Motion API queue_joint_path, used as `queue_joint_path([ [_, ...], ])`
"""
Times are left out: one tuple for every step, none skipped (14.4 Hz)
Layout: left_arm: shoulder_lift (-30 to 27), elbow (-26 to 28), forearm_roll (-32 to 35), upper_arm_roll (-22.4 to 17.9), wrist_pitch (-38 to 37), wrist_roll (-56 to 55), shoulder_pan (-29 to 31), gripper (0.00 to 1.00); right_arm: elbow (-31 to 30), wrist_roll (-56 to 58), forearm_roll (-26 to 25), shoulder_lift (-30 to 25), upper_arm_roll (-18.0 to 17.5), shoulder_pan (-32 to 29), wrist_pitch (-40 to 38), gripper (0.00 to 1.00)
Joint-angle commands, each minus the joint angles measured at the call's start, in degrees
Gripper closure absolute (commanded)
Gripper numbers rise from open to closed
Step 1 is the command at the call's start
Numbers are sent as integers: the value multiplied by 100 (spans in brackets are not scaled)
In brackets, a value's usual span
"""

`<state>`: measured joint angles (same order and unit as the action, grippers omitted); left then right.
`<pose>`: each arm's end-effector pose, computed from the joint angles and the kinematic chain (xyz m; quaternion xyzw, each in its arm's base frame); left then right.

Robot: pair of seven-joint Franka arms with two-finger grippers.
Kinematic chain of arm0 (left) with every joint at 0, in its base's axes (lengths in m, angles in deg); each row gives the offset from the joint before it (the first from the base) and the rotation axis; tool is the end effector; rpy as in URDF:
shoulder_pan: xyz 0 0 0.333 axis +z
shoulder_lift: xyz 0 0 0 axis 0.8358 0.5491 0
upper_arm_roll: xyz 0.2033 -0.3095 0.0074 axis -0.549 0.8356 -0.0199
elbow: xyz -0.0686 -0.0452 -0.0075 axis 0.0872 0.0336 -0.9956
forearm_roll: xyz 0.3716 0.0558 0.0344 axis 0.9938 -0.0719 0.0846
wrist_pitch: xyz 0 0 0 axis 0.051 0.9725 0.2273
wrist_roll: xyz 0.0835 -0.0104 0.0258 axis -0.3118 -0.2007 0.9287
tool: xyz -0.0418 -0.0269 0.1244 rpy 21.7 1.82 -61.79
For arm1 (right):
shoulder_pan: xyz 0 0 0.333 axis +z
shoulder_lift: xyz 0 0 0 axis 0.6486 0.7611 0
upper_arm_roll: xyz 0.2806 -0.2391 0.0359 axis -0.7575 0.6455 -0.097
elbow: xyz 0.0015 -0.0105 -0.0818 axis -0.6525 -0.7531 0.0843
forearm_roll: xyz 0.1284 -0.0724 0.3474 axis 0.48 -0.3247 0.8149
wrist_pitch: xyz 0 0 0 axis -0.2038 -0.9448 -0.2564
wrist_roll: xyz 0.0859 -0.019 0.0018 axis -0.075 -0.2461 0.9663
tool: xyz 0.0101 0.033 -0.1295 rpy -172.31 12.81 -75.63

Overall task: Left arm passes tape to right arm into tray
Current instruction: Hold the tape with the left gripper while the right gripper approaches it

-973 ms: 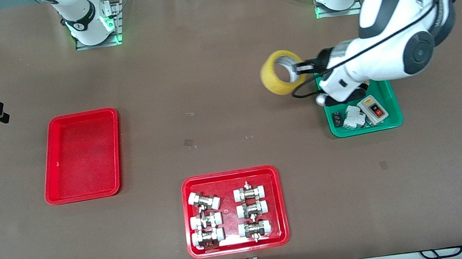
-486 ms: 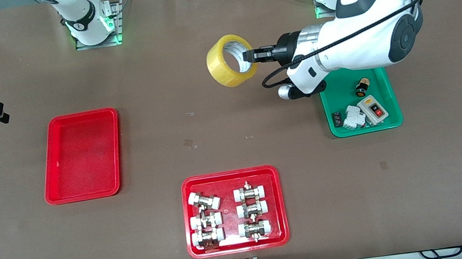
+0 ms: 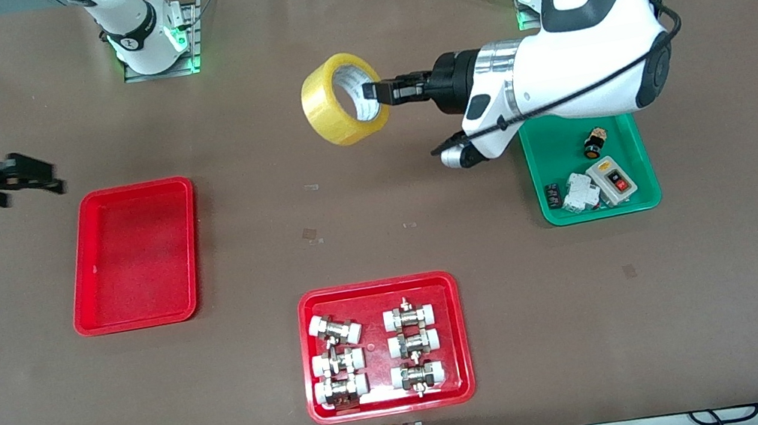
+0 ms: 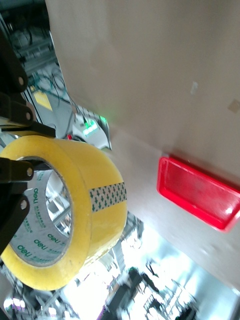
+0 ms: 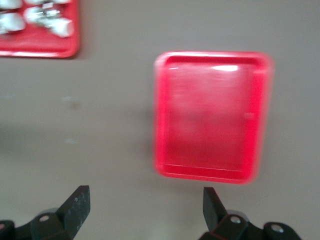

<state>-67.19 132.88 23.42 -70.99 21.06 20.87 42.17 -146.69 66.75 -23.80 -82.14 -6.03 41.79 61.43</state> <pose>0.5675 -0.3808 0.5777 0.8542 0.1463 -0.2843 0.4101 0.5501 0.0477 0.5807 -0.9943 -0.0322 0.0391 0.0940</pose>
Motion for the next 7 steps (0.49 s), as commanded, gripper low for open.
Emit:
queue_joint_path([
  [118, -196, -207, -15, 219, -104, -138, 100, 150, -13, 1014, 217, 20, 399, -1, 0],
  [118, -188, -198, -15, 210, -103, -138, 100, 308, -30, 1367, 340, 20, 549, -1, 0],
  [109, -179, -198, -15, 210, -103, -129, 100, 510, -31, 1675, 446, 20, 672, -1, 0],
  [109, -170, -198, -15, 201, -103, -138, 100, 729, -31, 1895, 621, 20, 847, 8, 0],
  [109, -179, -198, -15, 201, -103, -129, 100, 1062, -31, 2159, 806, 20, 971, 8, 0],
  [109, -179, -198, -15, 201, -103, -129, 100, 1318, -31, 2414, 947, 20, 1007, 8, 0],
  [109, -170, -189, -15, 184, -103, -103, 100, 1512, -65, 2695, 1026, 20, 1016, 8, 0],
])
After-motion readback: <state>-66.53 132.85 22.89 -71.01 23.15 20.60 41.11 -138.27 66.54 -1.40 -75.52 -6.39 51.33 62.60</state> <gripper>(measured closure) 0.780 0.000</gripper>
